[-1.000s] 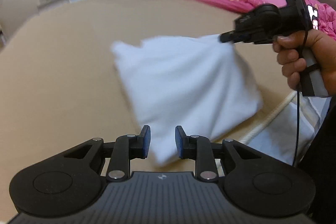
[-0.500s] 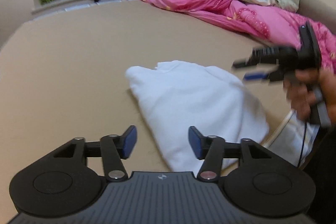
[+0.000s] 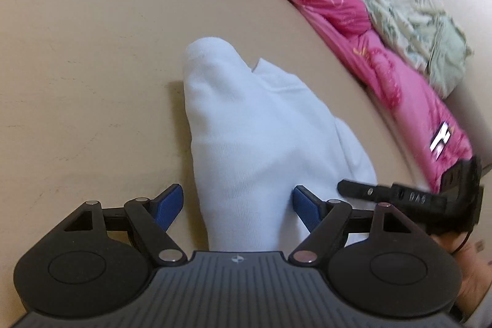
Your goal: Fold small clothes
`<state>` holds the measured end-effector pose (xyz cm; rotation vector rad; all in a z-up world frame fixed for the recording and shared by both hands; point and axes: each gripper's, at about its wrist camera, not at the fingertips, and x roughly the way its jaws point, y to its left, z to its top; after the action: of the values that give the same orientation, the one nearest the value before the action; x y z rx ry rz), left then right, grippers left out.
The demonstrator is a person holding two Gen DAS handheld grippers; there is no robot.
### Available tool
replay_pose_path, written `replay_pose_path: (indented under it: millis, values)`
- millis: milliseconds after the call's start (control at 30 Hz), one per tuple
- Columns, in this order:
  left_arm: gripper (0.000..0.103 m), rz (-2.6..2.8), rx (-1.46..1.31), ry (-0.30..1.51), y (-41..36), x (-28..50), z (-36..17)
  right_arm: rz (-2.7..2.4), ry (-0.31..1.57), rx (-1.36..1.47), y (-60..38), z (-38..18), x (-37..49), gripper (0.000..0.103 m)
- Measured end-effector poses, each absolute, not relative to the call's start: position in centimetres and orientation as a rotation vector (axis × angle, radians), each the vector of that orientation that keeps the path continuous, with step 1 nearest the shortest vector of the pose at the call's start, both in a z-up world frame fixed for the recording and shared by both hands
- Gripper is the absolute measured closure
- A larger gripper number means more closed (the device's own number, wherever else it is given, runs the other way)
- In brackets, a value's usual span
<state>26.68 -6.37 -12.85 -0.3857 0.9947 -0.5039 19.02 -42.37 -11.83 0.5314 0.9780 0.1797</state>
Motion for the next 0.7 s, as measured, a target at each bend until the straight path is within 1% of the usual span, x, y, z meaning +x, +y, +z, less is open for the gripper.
replay_pose_path:
  millis: [33,67,100,133,167,200,233,267,333,467,500,567,600,633,667,700]
  values:
    - [0.021,-0.503,-0.411,0.997,-6.3,27.0,-13.1,0.179,0.977,0.524,-41.9,-11.5,19.5,0.019]
    - [0.024,-0.505,-0.429,0.997,-6.2,27.3,-13.2,0.183,0.968,0.522,-41.5,-11.6,19.9,0.025]
    - [0.035,-0.509,-0.439,0.995,-6.3,27.5,-13.3,0.207,0.962,0.535,-41.3,-11.6,20.7,0.049]
    - [0.044,-0.500,-0.436,0.996,-6.4,27.7,-13.3,0.233,0.962,0.564,-41.1,-11.7,20.8,0.057]
    - [0.050,-0.488,-0.423,0.989,-6.5,27.7,-13.1,0.211,0.957,0.562,-40.7,-11.6,21.0,0.059]
    - [0.060,-0.491,-0.408,0.981,-6.7,27.7,-12.6,0.199,0.951,0.542,-40.2,-11.4,21.0,0.065]
    - [0.064,-0.492,-0.391,0.971,-6.8,27.6,-11.9,0.191,0.942,0.528,-39.7,-11.2,21.0,0.070]
    - [0.067,-0.485,-0.376,0.961,-6.9,27.6,-10.9,0.181,0.928,0.525,-39.4,-10.9,21.1,0.071]
    - [0.067,-0.445,-0.300,0.904,-6.6,27.3,-8.1,0.184,0.885,0.559,-39.0,-10.0,21.0,0.077]
    - [0.067,-0.406,-0.279,0.770,-2.6,27.1,-3.6,0.291,0.710,0.599,-36.3,-7.1,21.5,0.078]
    - [0.065,-0.401,-0.263,0.739,-1.2,27.1,-2.7,0.314,0.674,0.602,-35.5,-6.6,21.6,0.078]
    - [0.056,-0.391,-0.268,0.710,1.2,27.1,-1.4,0.375,0.614,0.605,-33.9,-5.5,21.9,0.078]
    - [0.043,-0.353,-0.267,0.702,2.6,27.3,-0.8,0.397,0.597,0.590,-33.1,-5.2,22.1,0.075]
    - [0.032,-0.278,-0.262,0.703,4.0,27.4,-0.3,0.403,0.586,0.558,-32.2,-4.9,22.3,0.071]
    - [0.031,-0.201,-0.263,0.703,5.3,27.5,0.1,0.390,0.593,0.525,-31.5,-4.9,22.5,0.065]
    - [0.031,-0.123,-0.276,0.698,6.8,27.1,0.6,0.350,0.615,0.491,-31.2,-5.1,22.5,0.049]
